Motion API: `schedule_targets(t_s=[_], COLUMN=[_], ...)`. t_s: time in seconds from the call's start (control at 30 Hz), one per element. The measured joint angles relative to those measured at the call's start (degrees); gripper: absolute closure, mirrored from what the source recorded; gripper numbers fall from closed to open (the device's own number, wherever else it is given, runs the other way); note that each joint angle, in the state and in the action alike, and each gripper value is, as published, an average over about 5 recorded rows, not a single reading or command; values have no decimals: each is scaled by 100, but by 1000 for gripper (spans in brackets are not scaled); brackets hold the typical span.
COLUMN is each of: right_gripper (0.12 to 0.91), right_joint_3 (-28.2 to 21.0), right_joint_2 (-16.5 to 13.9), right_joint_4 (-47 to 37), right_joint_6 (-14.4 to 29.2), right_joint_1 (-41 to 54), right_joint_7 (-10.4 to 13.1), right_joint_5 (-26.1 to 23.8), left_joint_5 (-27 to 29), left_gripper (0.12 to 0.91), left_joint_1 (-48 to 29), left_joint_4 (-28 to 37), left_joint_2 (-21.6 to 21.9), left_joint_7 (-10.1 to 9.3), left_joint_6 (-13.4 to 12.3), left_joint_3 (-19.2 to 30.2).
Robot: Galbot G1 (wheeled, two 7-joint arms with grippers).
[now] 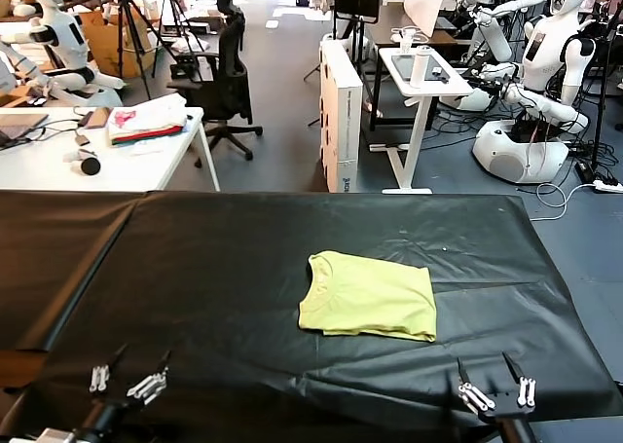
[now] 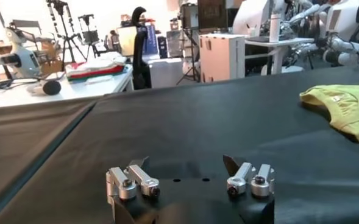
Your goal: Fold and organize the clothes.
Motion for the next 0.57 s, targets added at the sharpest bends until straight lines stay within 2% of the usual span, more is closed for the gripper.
schedule_targets(t_s=[0.27, 0.57], right_gripper=[118, 118], right_joint_3=[-40, -82], right_joint_2=[71, 83], right_joint_4=[32, 18], right_joint_6=[-27, -16], right_joint_1=[12, 28], right_joint_7=[12, 23], right_joint_5=[4, 39], left_joint_5=[-91, -91], left_gripper=[123, 123], left_joint_1=[-67, -48], left_joint_4=[-17, -29], left_joint_2=[38, 42], left_joint_7=[-30, -11], left_joint_6=[190, 239], left_joint_3=[78, 55])
